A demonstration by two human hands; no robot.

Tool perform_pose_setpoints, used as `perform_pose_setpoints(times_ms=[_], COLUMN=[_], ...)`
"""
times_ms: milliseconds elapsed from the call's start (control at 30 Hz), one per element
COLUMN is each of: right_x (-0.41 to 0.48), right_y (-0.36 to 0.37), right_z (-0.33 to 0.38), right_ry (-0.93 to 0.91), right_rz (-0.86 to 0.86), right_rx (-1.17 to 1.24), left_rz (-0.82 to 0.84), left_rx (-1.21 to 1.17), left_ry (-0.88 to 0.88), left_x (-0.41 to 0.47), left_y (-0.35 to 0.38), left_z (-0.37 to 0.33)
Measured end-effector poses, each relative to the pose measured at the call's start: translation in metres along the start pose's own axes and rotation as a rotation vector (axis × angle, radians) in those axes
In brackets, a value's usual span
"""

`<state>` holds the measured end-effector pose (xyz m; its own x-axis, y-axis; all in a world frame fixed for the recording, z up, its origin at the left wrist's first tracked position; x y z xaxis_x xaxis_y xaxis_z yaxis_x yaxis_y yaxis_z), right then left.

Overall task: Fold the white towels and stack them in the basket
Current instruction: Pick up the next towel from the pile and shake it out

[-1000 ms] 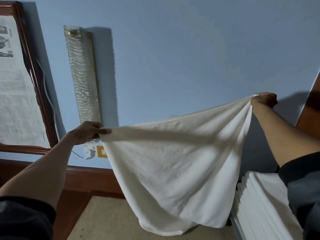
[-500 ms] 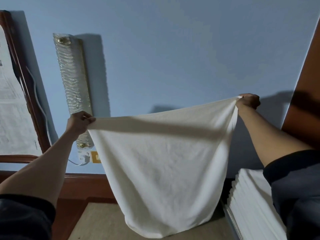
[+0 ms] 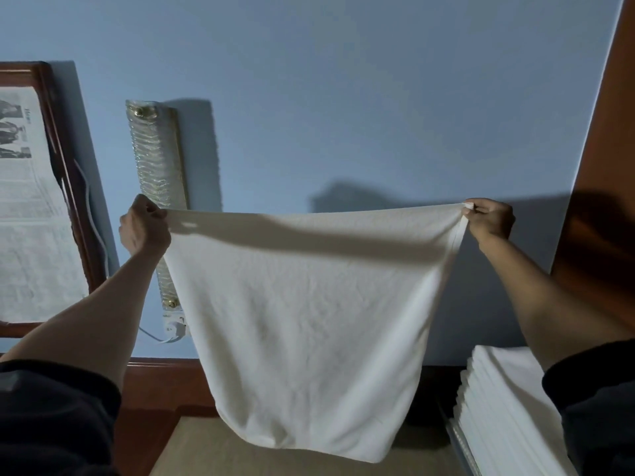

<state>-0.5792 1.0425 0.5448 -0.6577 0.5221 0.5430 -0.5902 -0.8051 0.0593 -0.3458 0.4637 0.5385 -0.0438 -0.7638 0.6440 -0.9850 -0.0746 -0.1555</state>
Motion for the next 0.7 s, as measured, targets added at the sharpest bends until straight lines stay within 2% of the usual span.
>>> perform_pose_setpoints(times_ms=[233,300,367,433,533,633,700], right_x=[-0.017,-0.022,-0.03,-0.045,-0.07,-0.095,-0.11], right_y=[-0.025,-0.036,-0.049,-0.062,-0.078,-0.094,-0.108], right_z=[0.035,0.053,0.061,0.066,0.08,0.095,0.103], right_ry=[-0.183,-0.155,-0.111,-0.135,-0.144,-0.153,-0.163], right_rz=[-0.155,-0.196,-0.118,-0.066,-0.182,-0.132,-0.183], right_rx=[0.078,0.074,-0.029,-0.089,-0.063,-0.125,-0.114], left_rz=[-0.116,-0.068,0.013,-0.009,-0.046,-0.055,-0.071], left_rx=[-0.049,-0.039,0.001,-0.047,-0.141,-0.194,-0.217], left_ry=[-0.066,-0.065,-0.045,-0.033,-0.085,-0.127,-0.148], left_x=[0.006,0.012,0.015,0.012,0.007,0.004,-0.001], left_y=[-0.047,-0.061,-0.076,-0.094,-0.12,-0.147,-0.165], left_z=[-0.029,-0.029,-0.024,-0.016,-0.007,-0.001,0.008])
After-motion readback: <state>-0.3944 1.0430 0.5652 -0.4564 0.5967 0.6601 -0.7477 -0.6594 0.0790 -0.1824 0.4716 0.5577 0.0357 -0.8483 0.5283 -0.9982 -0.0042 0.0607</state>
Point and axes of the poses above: each hand's wrist, its own x-axis towards the middle knuckle, its own y-axis out of the palm, z = x × y, the point moved 1 cm from there along x, towards the middle knuckle, and after that the axes turned 10 degrees about -z, right-handed, at the moved point
